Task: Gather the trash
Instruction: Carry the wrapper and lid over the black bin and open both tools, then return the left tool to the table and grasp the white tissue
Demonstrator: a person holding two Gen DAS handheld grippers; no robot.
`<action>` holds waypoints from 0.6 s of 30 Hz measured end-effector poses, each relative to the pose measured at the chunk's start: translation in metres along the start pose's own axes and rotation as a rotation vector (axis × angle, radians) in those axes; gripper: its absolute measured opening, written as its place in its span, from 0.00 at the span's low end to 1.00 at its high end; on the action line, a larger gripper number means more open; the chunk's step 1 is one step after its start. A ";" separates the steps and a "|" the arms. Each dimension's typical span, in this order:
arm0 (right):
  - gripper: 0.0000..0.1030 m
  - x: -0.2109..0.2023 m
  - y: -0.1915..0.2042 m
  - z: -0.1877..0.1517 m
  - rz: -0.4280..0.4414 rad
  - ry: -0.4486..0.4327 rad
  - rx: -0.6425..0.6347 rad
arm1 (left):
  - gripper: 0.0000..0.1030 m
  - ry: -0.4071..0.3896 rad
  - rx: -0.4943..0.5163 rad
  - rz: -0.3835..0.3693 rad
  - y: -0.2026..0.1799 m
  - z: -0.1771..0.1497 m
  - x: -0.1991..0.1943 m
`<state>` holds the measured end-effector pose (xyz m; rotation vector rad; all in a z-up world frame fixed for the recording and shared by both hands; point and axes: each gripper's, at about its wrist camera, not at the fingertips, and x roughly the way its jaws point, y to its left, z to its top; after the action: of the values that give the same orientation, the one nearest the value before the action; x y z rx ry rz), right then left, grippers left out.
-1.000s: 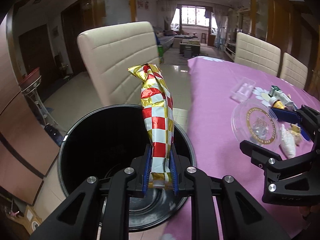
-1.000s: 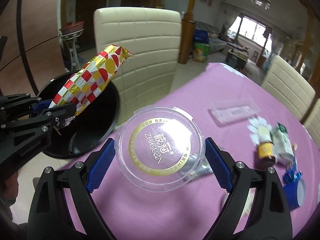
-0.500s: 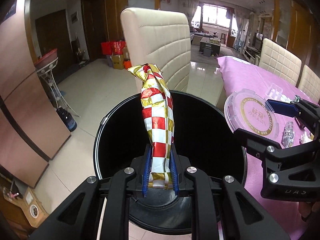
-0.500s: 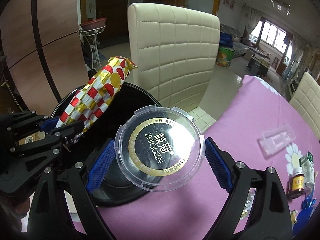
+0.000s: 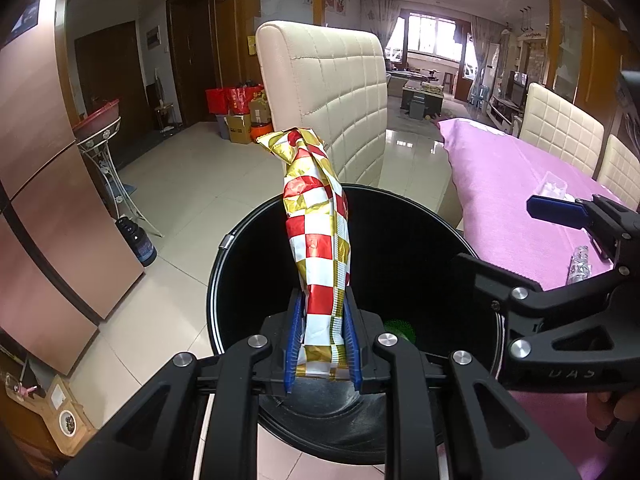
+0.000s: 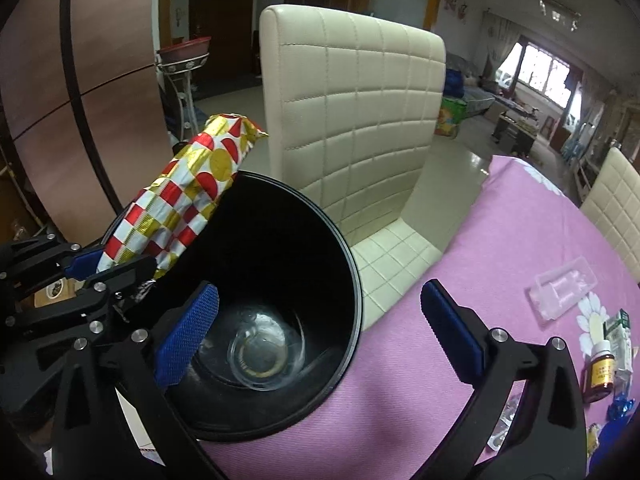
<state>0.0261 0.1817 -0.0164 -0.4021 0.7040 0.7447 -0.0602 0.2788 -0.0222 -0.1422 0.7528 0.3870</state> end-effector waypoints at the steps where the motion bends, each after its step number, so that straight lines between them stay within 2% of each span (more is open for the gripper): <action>1: 0.97 -0.002 -0.004 -0.002 -0.008 0.001 0.014 | 0.20 0.001 0.000 -0.003 -0.001 0.000 0.000; 7: 0.97 -0.017 -0.022 -0.008 -0.025 -0.011 0.050 | 0.21 0.009 0.022 -0.020 -0.009 -0.001 0.000; 8: 0.97 -0.018 -0.023 -0.009 -0.028 -0.013 0.054 | 0.29 0.010 0.023 -0.024 -0.011 -0.001 0.000; 9: 0.97 -0.021 -0.025 -0.010 -0.030 -0.016 0.058 | 0.45 0.011 0.022 -0.023 -0.012 -0.001 0.000; 10: 0.97 -0.023 -0.028 -0.012 -0.039 -0.020 0.063 | 0.55 0.008 0.020 -0.016 -0.013 -0.001 0.000; 11: 0.97 -0.025 -0.029 -0.013 -0.048 -0.022 0.065 | 0.74 -0.001 0.018 0.000 -0.014 -0.001 -0.001; 12: 0.97 -0.027 -0.031 -0.015 -0.058 -0.022 0.066 | 0.79 -0.012 0.015 0.011 -0.014 -0.001 -0.003; 14: 0.97 -0.030 -0.035 -0.019 -0.066 -0.021 0.070 | 0.79 -0.035 0.013 0.024 -0.014 -0.001 -0.005; 18: 0.97 -0.039 -0.049 -0.027 -0.099 -0.026 0.084 | 0.80 -0.015 0.004 0.001 -0.017 0.001 -0.002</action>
<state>0.0295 0.1146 -0.0032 -0.3473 0.6834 0.6239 -0.0546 0.2632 -0.0201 -0.1345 0.7387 0.3868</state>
